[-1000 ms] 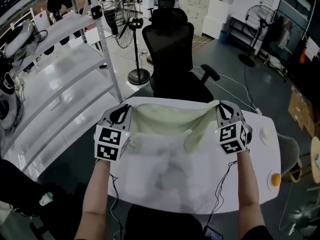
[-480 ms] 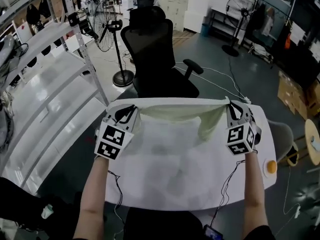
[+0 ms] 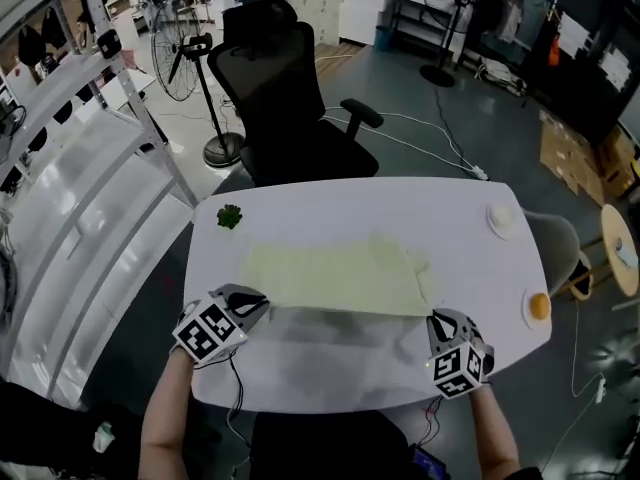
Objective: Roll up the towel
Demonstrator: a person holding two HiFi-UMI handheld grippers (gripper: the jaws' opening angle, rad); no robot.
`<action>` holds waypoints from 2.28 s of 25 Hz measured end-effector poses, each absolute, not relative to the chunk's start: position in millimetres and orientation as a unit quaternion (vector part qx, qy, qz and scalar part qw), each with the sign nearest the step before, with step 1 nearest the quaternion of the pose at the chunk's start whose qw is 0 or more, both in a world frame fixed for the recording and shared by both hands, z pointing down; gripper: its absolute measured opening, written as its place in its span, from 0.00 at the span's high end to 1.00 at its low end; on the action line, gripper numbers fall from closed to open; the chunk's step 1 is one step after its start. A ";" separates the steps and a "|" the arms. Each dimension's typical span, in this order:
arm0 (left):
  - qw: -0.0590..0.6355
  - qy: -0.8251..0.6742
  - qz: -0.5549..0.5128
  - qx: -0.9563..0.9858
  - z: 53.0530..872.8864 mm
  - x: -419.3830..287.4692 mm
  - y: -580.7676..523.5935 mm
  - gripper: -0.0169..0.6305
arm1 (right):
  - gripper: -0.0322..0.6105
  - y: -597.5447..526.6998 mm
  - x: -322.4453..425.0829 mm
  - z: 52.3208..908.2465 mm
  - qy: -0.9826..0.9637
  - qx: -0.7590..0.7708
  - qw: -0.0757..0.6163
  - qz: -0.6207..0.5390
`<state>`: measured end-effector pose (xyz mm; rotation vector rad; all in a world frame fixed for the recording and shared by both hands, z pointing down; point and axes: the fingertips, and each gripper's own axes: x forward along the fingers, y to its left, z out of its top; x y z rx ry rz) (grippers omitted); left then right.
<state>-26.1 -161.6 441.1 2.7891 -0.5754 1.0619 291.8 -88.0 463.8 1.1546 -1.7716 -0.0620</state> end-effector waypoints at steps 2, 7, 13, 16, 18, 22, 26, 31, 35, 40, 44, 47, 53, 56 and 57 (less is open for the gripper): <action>0.080 -0.155 0.377 0.910 466.1 -30.2 -139.9 0.93 | 0.91 -67.2 288.5 485.9 -0.732 0.464 0.499 0.001; 0.148 -0.099 0.417 0.891 507.6 -38.5 -94.9 0.93 | 0.91 -26.0 280.0 526.4 -0.734 0.437 0.518 0.042; 0.178 -0.024 0.466 0.866 548.3 -46.3 -45.7 0.93 | 0.91 11.2 266.6 569.6 -0.743 0.402 0.525 0.107; 0.174 -0.031 0.470 0.865 563.6 -45.8 -42.8 0.91 | 0.86 15.0 264.5 582.2 -0.748 0.399 0.510 0.143; 0.193 -0.043 0.456 0.867 564.9 -43.2 -44.9 0.78 | 0.77 11.4 266.6 581.5 -0.752 0.406 0.491 0.168; 0.232 -0.059 0.417 0.877 553.0 -41.3 -49.2 0.54 | 0.56 1.7 272.0 561.5 -0.765 0.425 0.435 0.211; 0.266 -0.119 0.345 0.892 525.0 -49.6 -71.4 0.47 | 0.50 -18.4 303.1 527.1 -0.765 0.480 0.361 0.233; 0.277 -0.210 0.292 0.891 514.0 -62.1 -109.1 0.53 | 0.57 -49.4 366.4 554.1 -0.724 0.527 0.337 0.289; 0.275 -0.243 0.316 0.875 531.8 -61.3 -120.3 0.52 | 0.63 -66.0 363.0 593.7 -0.726 0.490 0.348 0.336; 0.273 -0.257 0.345 0.860 554.1 -55.8 -121.4 0.52 | 0.79 -78.7 346.4 605.7 -0.724 0.473 0.329 0.379; 0.268 -0.265 0.358 0.854 558.2 -59.0 -122.4 0.51 | 0.91 -72.0 367.4 595.3 -0.707 0.489 0.332 0.388; 0.271 -0.278 0.354 0.851 556.1 -66.4 -126.2 0.51 | 0.91 -58.9 406.7 588.4 -0.677 0.502 0.387 0.374; 0.265 -0.282 0.364 0.847 557.1 -70.9 -128.5 0.47 | 0.89 -30.5 448.2 600.0 -0.626 0.484 0.463 0.400; 0.253 -0.316 0.349 0.845 545.5 -80.2 -140.5 0.47 | 0.74 -35.1 457.4 596.0 -0.617 0.491 0.481 0.384; 0.251 -0.336 0.338 0.843 539.9 -86.9 -147.3 0.47 | 0.71 -42.1 460.5 586.0 -0.622 0.499 0.476 0.371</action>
